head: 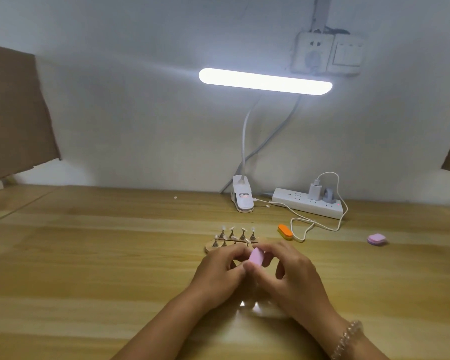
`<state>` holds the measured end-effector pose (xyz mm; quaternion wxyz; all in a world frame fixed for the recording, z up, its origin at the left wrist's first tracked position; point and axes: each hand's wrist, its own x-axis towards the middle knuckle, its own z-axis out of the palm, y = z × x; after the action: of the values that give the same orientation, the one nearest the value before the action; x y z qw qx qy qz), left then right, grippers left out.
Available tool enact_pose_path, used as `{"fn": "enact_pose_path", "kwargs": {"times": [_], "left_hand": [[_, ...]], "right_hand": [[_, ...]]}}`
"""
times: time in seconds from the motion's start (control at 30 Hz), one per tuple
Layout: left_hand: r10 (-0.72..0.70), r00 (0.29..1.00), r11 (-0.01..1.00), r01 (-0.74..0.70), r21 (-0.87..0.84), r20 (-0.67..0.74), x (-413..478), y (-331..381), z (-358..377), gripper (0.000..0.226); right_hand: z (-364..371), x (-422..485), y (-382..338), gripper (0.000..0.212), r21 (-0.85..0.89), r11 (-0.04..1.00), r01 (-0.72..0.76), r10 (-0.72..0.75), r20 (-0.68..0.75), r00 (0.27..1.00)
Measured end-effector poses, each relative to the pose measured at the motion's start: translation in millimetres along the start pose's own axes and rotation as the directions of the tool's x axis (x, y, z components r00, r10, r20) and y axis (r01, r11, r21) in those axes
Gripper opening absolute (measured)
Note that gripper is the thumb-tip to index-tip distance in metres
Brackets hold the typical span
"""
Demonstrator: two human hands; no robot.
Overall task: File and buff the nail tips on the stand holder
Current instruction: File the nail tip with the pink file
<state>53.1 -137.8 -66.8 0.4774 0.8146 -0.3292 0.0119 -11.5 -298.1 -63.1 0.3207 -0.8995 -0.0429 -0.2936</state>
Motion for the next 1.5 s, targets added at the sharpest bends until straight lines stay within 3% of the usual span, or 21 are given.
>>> {"fn": "enact_pose_path", "kwargs": {"times": [0.13,0.27,0.37,0.5,0.63,0.77,0.9,1.03,1.17,1.33,1.5], "left_hand": [[-0.020,1.000,1.000,0.020,0.008,-0.014,0.6,-3.7,1.6,0.022],[-0.019,1.000,1.000,0.019,-0.007,-0.023,1.0,-2.7,1.1,0.024],[-0.020,1.000,1.000,0.021,0.019,-0.022,1.7,-2.6,1.9,0.022],[-0.026,0.999,1.000,0.026,0.007,-0.023,0.5,-1.6,1.1,0.023],[-0.013,1.000,0.996,0.014,0.084,-0.014,0.0,0.2,1.6,0.017],[-0.040,0.999,0.999,0.040,0.033,-0.018,-0.6,2.7,0.0,0.019],[-0.053,0.998,0.998,0.053,0.022,-0.020,-0.5,4.1,-0.2,0.016],[-0.077,0.997,0.997,0.077,-0.015,-0.014,-1.5,4.9,-1.3,0.018],[-0.065,0.998,0.998,0.065,0.006,-0.004,-0.2,3.3,-1.6,0.023],[-0.064,0.998,0.998,0.064,-0.015,0.009,-2.1,4.9,-2.3,0.022],[-0.047,0.999,0.999,0.047,0.005,0.018,-2.3,4.9,-2.3,0.023]], "right_hand": [[-1.0,4.4,4.5,0.025,0.040,0.996,-0.085,0.086,-0.028,0.996],[0.4,-0.2,-2.8,0.035,0.039,0.999,0.032,-0.033,0.035,0.999],[-1.5,4.8,2.6,0.029,0.040,0.997,-0.065,0.066,-0.006,0.998],[-0.2,-0.3,-1.4,0.038,0.004,0.999,0.034,-0.034,0.022,0.999],[-2.4,5.2,4.0,0.037,0.050,0.996,-0.067,0.068,-0.007,0.998],[-0.4,0.1,-3.3,0.041,-0.003,0.999,0.034,-0.034,0.010,0.999],[-3.0,4.5,1.3,0.031,0.040,0.998,-0.043,0.044,-0.009,0.999],[0.2,-1.0,-3.0,0.034,-0.018,0.999,0.048,-0.047,0.042,0.998],[-1.9,5.4,3.3,0.027,0.063,0.996,-0.058,0.058,-0.002,0.998],[-0.3,-1.3,-2.8,0.034,0.008,0.999,0.037,-0.038,0.034,0.999],[-1.6,1.7,2.5,0.027,-0.006,0.999,-0.039,0.039,-0.023,0.999]]}}
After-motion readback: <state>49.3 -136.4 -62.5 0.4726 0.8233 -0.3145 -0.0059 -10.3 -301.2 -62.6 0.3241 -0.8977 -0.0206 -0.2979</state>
